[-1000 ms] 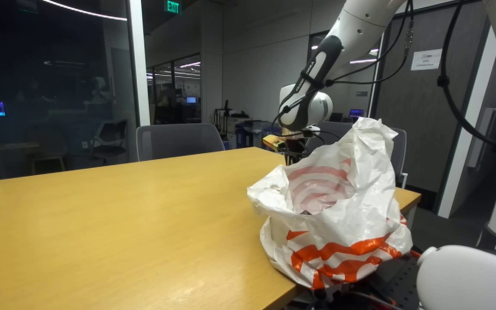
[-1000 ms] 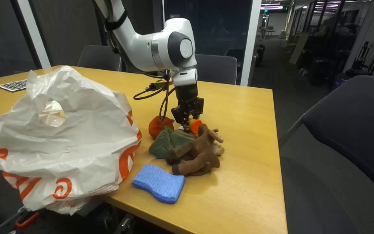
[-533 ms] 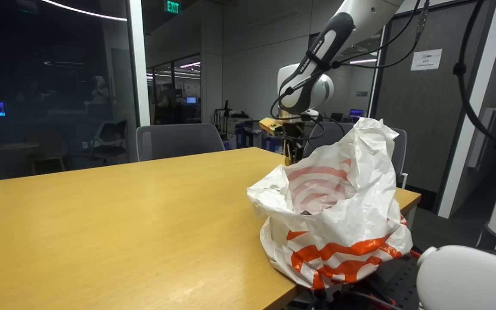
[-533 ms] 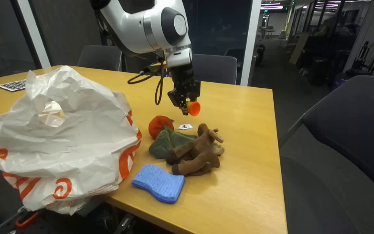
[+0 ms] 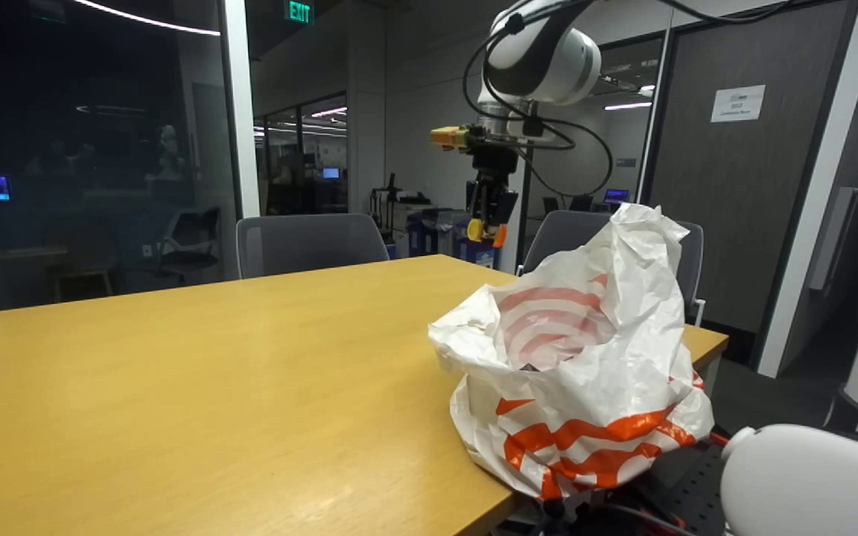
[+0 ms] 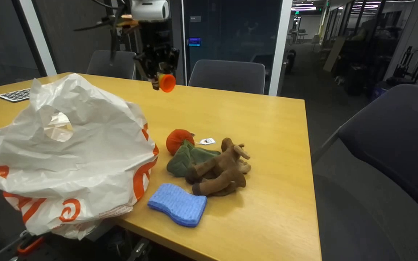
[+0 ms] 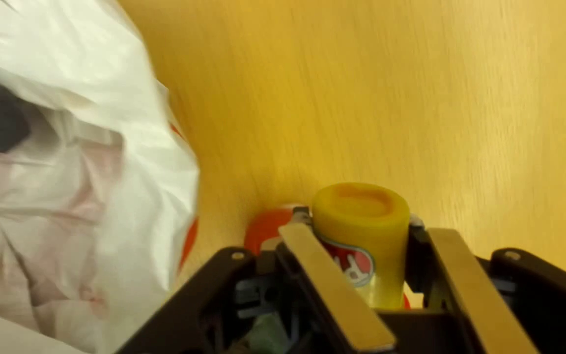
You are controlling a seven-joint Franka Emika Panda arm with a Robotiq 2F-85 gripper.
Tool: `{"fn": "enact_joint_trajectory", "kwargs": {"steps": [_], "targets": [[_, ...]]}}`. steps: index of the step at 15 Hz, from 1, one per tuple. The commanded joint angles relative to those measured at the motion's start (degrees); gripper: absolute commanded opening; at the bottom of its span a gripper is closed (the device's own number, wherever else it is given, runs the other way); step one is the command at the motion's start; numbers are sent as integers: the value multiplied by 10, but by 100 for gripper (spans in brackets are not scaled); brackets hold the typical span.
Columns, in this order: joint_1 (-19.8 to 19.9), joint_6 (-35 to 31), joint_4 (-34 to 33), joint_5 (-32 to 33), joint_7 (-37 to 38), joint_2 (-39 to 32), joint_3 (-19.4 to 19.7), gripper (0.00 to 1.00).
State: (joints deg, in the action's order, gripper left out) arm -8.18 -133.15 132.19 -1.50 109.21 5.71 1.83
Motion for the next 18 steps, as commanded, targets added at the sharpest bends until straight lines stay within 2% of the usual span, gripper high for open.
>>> {"fn": "enact_joint_trajectory", "kwargs": {"steps": [1, 3, 5, 8, 13, 18], "targets": [[0, 57, 50, -137, -107, 110, -28, 17], [4, 120, 47, -208, -166, 128, -22, 17], [15, 185, 36, -253, -221, 116, -8, 17], [49, 246, 19, -239, -245, 58, -3, 17], [87, 298, 7, -247, -305, -16, 11, 17], [104, 390, 1, -277, -339, -16, 17, 17]]}}
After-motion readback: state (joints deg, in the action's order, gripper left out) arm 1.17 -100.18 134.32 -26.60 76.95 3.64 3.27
